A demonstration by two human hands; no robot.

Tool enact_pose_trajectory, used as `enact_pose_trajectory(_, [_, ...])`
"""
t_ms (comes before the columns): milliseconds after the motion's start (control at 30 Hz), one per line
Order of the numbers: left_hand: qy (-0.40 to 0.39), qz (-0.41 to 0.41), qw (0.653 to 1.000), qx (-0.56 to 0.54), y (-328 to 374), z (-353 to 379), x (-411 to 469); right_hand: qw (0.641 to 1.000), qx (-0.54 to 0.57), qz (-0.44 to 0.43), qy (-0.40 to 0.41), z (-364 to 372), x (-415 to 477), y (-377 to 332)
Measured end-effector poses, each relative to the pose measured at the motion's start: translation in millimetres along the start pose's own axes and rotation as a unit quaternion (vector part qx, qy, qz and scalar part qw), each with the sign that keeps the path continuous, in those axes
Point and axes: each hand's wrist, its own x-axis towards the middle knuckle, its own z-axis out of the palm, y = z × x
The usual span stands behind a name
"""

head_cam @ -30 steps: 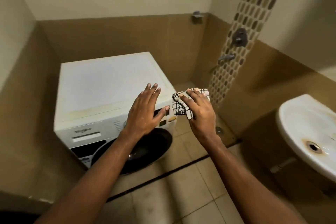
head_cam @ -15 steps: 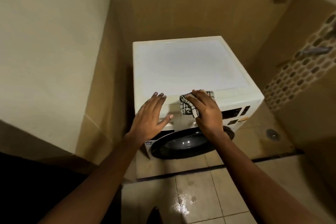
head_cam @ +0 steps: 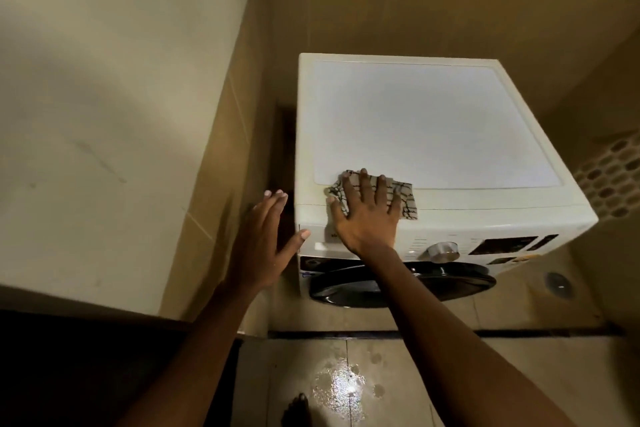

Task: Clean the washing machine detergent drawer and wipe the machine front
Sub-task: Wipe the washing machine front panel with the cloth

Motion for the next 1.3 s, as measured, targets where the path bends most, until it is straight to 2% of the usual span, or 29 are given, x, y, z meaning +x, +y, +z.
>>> enact_pose_trajectory(133, [0.032,-0.004,0.999,-0.027,-5.5,-9.9,-2.2,0.989,-0.042,-0.14,-0.01,11.5,-3.0,-49.6])
enact_pose_trajectory(233, [0.044,0.01,0.998,-0.034,-7.0,-11.5,4.8,0.976,-0.052,-0.212,-0.004,13.5,-24.3,-30.2])
enact_pose_trajectory(300, [0.037,0.02,0.998,-0.04,-7.2,-11.0,11.8,0.977,-0.069,-0.2,0.0,11.6,-36.2,4.5])
enact_pose_trajectory(433, [0.003,0.043,0.998,-0.051,-6.1,-4.6,21.0,0.995,-0.059,-0.063,0.039,-7.7,-33.5,63.5])
enact_pose_trajectory(567, [0.02,0.073,0.993,-0.091,3.1,-1.0,23.9,0.997,-0.005,0.033,0.066,-4.3,-4.9,27.1])
enact_pose_trajectory(600, [0.03,0.077,0.991,-0.103,4.9,-0.3,25.3,0.998,-0.011,0.02,0.061,0.3,-0.9,10.6])
enact_pose_trajectory(700, [0.056,0.072,0.989,-0.116,6.3,4.1,28.4,0.99,-0.052,-0.107,0.075,12.6,-7.2,-16.1])
enact_pose_trajectory(767, [0.058,0.065,0.988,-0.126,5.9,7.9,33.8,0.978,-0.067,-0.177,0.088,15.6,-13.1,-2.7])
enact_pose_trajectory(833, [0.057,0.061,0.985,-0.148,7.3,9.9,38.2,0.969,-0.086,-0.205,0.104,13.6,-16.9,23.6])
enact_pose_trajectory(967, [0.021,0.033,0.97,-0.24,6.9,5.7,55.5,0.974,-0.08,-0.098,0.186,9.0,-18.2,63.4])
enact_pose_trajectory(1067, [-0.006,-0.004,0.965,-0.263,-4.3,18.7,67.8,0.967,-0.051,-0.075,0.238,14.7,-18.0,60.3])
enact_pose_trajectory(1200, [0.076,0.007,0.918,-0.39,-22.1,47.0,62.7,0.945,-0.021,-0.081,0.317,25.9,-18.9,55.8])
enact_pose_trajectory(1300, [0.116,0.086,0.889,-0.436,-35.3,65.2,59.7,0.924,-0.028,-0.068,0.375,38.2,-21.2,55.3])
